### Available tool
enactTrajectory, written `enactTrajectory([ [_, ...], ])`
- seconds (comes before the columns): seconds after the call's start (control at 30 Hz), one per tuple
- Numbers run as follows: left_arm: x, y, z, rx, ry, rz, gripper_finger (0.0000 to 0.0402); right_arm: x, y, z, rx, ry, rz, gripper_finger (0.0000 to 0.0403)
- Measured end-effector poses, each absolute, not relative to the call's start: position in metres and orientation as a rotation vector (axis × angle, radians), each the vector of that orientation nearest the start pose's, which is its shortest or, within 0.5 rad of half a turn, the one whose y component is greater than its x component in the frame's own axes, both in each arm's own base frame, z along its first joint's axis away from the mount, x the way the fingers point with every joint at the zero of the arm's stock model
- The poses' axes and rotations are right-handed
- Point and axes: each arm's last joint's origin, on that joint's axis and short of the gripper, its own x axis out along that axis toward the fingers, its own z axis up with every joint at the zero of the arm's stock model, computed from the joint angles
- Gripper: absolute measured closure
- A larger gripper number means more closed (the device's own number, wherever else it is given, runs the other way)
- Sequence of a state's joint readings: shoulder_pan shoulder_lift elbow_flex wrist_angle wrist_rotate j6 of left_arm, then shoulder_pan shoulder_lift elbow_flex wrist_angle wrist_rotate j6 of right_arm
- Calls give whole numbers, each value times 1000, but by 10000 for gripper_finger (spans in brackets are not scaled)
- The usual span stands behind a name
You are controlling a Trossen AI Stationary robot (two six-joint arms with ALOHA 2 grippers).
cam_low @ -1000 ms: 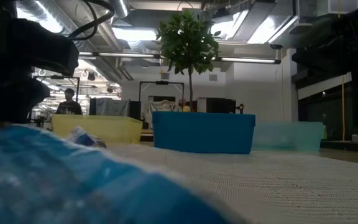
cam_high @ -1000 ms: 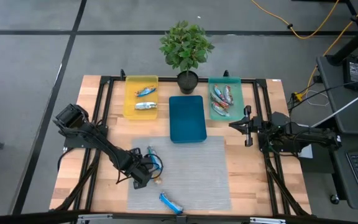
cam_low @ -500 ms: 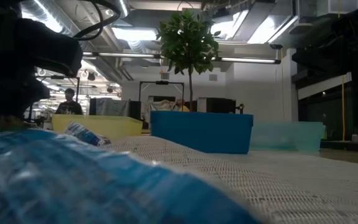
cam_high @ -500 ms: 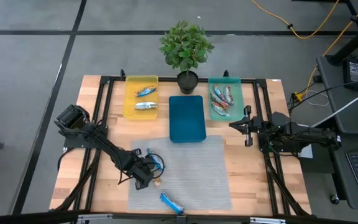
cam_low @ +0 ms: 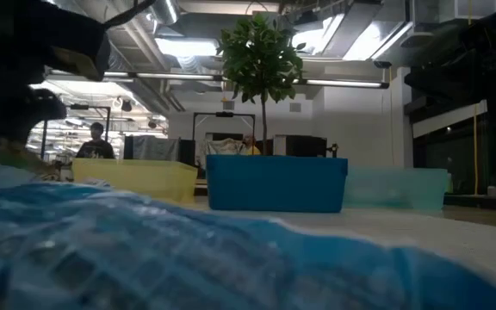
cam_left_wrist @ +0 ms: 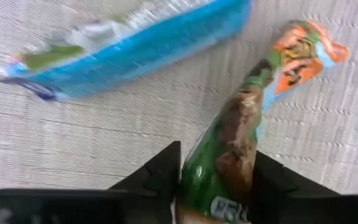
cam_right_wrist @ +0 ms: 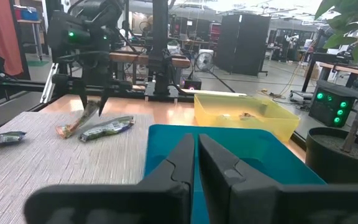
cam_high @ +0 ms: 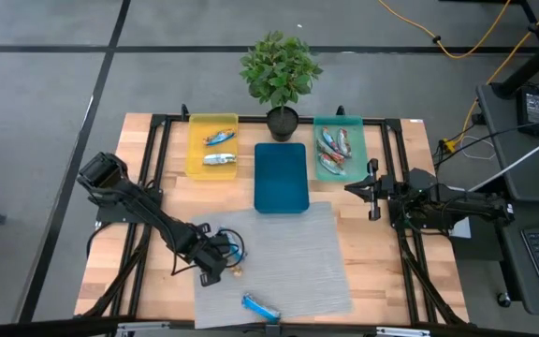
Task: Pick and place Granola Bars by type
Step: Put the orange granola bar into the yellow bin
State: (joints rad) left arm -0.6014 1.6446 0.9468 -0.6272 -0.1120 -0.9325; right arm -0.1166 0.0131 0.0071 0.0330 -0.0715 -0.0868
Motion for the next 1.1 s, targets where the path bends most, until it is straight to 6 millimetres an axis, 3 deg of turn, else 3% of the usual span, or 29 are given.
enactTrajectory([
  [0.4,242,-161,165,-312,1257,192,179,98,-9,168,-89,-25,-46,379],
  [0.63,247,-163,167,-296,1195,153,175,98,-9,168,-89,-25,-47,379],
  [1.1,244,-165,155,-275,1252,159,178,98,-9,168,-89,-25,-47,379],
])
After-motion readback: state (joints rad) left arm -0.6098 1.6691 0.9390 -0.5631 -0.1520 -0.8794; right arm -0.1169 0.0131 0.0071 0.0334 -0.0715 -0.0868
